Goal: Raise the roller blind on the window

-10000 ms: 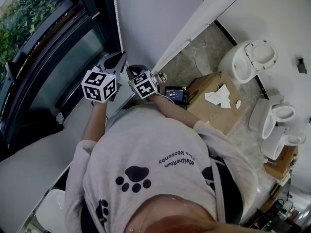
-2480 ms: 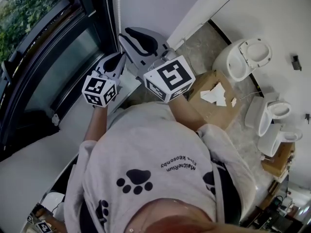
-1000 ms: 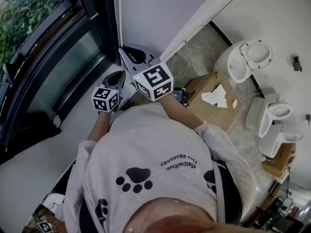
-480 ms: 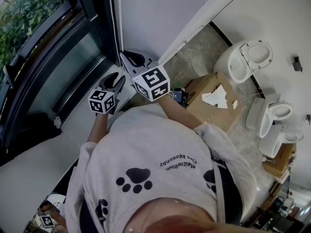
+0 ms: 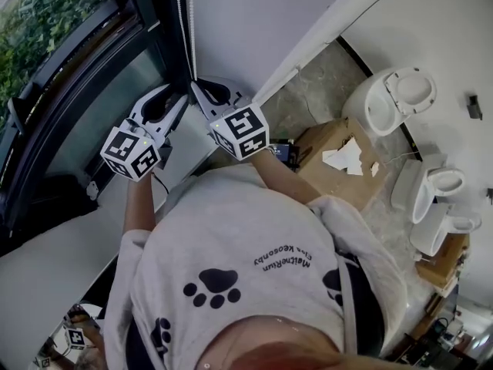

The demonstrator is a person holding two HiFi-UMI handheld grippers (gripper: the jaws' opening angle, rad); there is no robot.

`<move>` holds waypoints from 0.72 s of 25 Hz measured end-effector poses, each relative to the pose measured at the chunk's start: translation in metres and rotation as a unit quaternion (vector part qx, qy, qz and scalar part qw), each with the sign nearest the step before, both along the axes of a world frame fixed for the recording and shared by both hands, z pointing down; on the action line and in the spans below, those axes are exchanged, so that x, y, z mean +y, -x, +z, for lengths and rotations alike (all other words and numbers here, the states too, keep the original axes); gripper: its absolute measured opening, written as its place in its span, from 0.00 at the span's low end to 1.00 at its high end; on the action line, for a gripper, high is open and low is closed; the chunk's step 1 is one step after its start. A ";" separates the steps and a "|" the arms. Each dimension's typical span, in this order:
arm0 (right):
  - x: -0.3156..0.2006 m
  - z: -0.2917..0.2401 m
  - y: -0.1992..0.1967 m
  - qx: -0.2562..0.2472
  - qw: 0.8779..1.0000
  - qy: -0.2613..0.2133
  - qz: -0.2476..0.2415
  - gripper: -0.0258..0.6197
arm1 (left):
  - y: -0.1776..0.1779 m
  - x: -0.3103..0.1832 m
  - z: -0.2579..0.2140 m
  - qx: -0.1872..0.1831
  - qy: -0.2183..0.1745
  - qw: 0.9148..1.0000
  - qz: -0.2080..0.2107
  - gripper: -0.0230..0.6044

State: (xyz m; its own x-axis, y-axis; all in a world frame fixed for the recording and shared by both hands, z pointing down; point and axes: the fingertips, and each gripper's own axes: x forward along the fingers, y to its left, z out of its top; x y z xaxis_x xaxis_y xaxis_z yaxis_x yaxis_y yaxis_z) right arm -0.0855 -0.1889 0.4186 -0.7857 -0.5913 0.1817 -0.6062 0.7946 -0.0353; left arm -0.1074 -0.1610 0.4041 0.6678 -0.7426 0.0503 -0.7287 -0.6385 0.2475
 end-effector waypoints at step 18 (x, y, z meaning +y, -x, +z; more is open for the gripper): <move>0.006 -0.001 0.005 0.007 1.000 -0.010 -0.001 0.06 | -0.035 -0.036 -0.119 -0.084 -0.090 0.992 -0.015 0.06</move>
